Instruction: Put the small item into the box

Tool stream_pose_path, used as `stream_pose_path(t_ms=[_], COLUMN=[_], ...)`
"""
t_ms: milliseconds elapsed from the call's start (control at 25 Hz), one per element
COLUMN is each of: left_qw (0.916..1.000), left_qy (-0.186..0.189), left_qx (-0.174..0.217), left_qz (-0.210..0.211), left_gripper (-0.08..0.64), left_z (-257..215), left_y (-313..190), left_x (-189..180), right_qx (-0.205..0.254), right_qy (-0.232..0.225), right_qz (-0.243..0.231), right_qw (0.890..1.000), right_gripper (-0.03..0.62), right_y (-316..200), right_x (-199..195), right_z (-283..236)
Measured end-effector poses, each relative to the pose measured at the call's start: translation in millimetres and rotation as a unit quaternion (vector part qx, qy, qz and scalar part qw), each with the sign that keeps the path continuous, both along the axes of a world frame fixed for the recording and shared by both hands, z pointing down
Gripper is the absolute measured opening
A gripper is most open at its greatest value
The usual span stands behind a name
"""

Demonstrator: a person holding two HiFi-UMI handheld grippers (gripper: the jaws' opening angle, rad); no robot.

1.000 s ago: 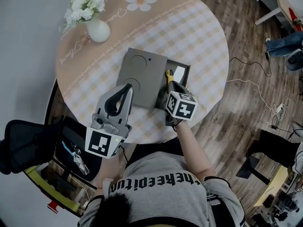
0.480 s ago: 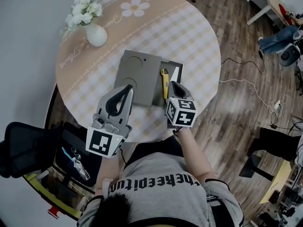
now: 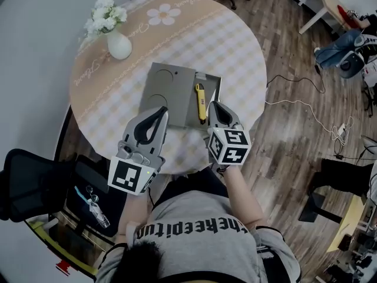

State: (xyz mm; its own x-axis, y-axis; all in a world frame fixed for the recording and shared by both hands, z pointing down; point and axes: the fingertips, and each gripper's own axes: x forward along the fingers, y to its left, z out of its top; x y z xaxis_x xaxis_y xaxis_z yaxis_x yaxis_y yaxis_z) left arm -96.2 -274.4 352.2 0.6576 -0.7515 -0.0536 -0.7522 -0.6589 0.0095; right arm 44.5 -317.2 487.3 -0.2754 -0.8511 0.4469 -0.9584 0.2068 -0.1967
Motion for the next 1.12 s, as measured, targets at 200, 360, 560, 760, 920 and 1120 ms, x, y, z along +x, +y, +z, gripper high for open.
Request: stream_pose_path(t_ms=[200, 360, 560, 760, 920, 1120], left_qw=[1.0, 0.9998, 0.9998, 0.9997, 0.9996, 0.9994], left_qy=[0.002, 0.001, 0.0, -0.004, -0.003, -0.002], left_qx=[0.004, 0.01, 0.014, 0.018, 0.022, 0.029], left_qz=[0.008, 0.016, 0.017, 0.017, 0.016, 0.018], left_gripper=[0.015, 0.015, 0.015, 0.015, 0.015, 0.015], left_z=[-3.3, -7.4, -12.0, -16.4, -19.3, -27.1], left_y=[17.1, 30.4, 46.2, 64.6, 77.9, 94.0], left_x=[4.3, 8.8, 10.8, 12.4, 11.9, 11.5], right_qx=[0.047, 0.079, 0.109, 0.131, 0.149, 0.174], right_qy=[0.012, 0.016, 0.009, 0.01, 0.015, 0.021], right_qz=[-0.016, -0.029, -0.037, -0.04, -0.045, -0.057], right_qw=[0.999, 0.996, 0.993, 0.991, 0.988, 0.983], right_gripper=[0.006, 0.006, 0.006, 0.006, 0.006, 0.006], right_y=[17.6, 32.9, 51.4, 73.8, 90.5, 112.1], right_x=[-4.4, -8.8, -11.7, -11.9, -13.6, -17.7], right_z=[-27.2, -47.6, -70.7, -86.5, -96.7, -114.3])
